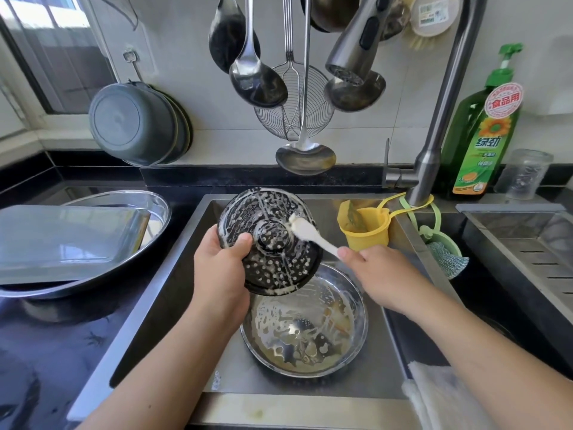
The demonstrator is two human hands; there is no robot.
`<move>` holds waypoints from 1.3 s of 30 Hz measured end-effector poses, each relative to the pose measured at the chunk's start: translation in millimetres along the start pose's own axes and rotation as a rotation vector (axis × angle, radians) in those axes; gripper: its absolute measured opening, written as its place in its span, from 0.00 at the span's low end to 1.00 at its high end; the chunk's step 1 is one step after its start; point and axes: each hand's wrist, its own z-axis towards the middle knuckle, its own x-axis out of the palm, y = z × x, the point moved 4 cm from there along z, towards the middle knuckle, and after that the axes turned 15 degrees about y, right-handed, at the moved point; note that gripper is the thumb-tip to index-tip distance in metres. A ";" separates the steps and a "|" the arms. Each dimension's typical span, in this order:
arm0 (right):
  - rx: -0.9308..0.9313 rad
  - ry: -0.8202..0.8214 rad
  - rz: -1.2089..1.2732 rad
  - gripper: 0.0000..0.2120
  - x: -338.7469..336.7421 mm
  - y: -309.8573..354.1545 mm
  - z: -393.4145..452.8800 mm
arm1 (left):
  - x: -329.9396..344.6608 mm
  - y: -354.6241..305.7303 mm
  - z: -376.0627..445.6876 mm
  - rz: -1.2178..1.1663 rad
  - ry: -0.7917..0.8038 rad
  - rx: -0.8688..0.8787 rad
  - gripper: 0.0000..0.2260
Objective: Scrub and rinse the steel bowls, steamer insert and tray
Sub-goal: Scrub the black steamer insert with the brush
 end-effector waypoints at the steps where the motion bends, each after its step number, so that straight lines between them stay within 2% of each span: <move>1: 0.000 -0.029 -0.001 0.28 -1.9 -0.6 0.1 | 1.9 -1.2 -0.8 0.025 0.011 0.013 0.14; 7: -0.019 -0.039 0.005 0.27 1.3 -1.0 3.4 | 2.1 -10.3 -1.2 0.160 0.032 0.099 0.13; 10: -0.001 0.130 0.036 0.26 11.8 -1.4 0.9 | 0.6 -12.7 -1.9 0.169 0.006 0.133 0.13; 13: 0.001 0.264 -0.036 0.25 31.5 3.0 -1.3 | -4.0 -14.1 0.8 0.084 -0.035 0.124 0.14; 19: 0.009 0.004 0.031 0.27 -0.9 -2.8 2.7 | 1.4 -10.5 0.3 0.131 0.000 0.108 0.14; 24: -0.019 0.216 -0.033 0.26 30.1 6.6 2.4 | -4.9 -11.9 2.0 0.047 -0.041 0.089 0.14; 26: -0.012 0.190 -0.022 0.26 24.7 6.8 2.6 | -4.6 -11.2 2.6 0.027 -0.040 0.077 0.14; 30: 0.007 -0.001 0.047 0.26 -2.1 -1.7 1.9 | 0.5 -9.5 0.6 0.058 -0.003 0.082 0.14; 35: -0.024 0.265 -0.064 0.26 34.3 11.1 -1.1 | -6.7 -10.5 1.9 -0.015 -0.067 0.063 0.13; 37: -0.022 0.239 -0.048 0.26 29.2 11.4 -0.4 | -5.8 -10.8 1.9 -0.032 -0.059 0.058 0.13; 39: 0.004 0.131 0.004 0.26 11.9 6.7 1.0 | -3.4 -11.6 1.3 -0.032 -0.047 0.063 0.13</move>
